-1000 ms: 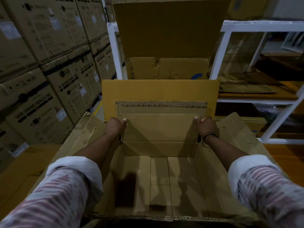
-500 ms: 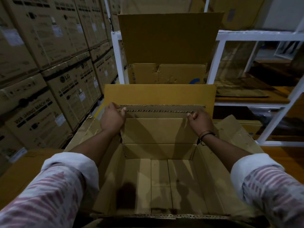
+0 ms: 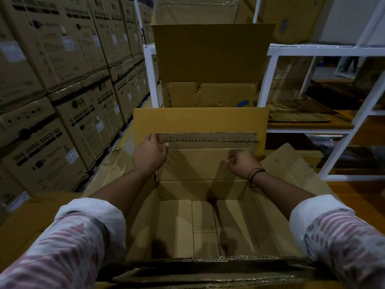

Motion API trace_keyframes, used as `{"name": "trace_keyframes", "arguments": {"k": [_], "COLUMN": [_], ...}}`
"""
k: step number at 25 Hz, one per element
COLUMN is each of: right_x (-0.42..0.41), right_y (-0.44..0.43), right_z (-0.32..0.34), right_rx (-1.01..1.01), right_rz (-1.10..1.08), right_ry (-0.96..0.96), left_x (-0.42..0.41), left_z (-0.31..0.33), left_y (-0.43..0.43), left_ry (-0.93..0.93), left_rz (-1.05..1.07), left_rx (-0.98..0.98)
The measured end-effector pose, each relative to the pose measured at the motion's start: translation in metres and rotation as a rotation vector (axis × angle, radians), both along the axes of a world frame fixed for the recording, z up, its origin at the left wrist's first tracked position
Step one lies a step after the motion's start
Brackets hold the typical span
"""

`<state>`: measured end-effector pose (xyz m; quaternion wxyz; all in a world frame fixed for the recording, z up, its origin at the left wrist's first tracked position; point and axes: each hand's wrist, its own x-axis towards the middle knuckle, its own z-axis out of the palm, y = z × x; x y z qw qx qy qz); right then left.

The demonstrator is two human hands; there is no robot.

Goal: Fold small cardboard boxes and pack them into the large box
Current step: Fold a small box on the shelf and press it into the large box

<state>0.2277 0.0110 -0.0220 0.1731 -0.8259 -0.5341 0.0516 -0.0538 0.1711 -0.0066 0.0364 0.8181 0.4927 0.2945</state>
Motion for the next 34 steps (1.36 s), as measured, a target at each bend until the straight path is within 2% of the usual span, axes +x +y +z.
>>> {"name": "trace_keyframes", "arguments": {"k": [7, 9, 11, 15, 19, 25, 28, 34], "right_x": [-0.012, -0.015, -0.018, -0.022, -0.028, -0.017, -0.022, -0.057], "right_y": [-0.002, -0.002, -0.005, -0.004, 0.006, 0.03, 0.036, 0.058], "right_z": [0.029, 0.036, 0.034, 0.018, 0.02, 0.007, -0.003, -0.024], "right_rx": [-0.063, -0.087, -0.203, -0.412, -0.457, -0.523, -0.516, -0.428], "right_rz": [0.05, 0.048, 0.056, 0.1, 0.094, 0.038, 0.029, 0.05], "right_ry": [-0.156, -0.194, -0.208, -0.162, -0.161, -0.124, -0.219, -0.269], "left_x": [0.013, 0.015, 0.015, 0.014, 0.017, 0.019, 0.02, 0.038], "left_z": [0.026, 0.031, 0.031, 0.019, 0.009, 0.0, -0.009, -0.033], "left_y": [-0.004, -0.007, -0.01, -0.019, -0.023, -0.014, -0.006, -0.001], "left_ry": [0.079, 0.148, 0.256, 0.552, 0.582, 0.626, 0.672, 0.882], "left_rz": [-0.116, -0.153, -0.208, -0.245, -0.248, -0.227, -0.231, -0.237], "left_rx": [0.095, 0.161, 0.214, 0.099, -0.039, -0.116, -0.206, -0.31]}}
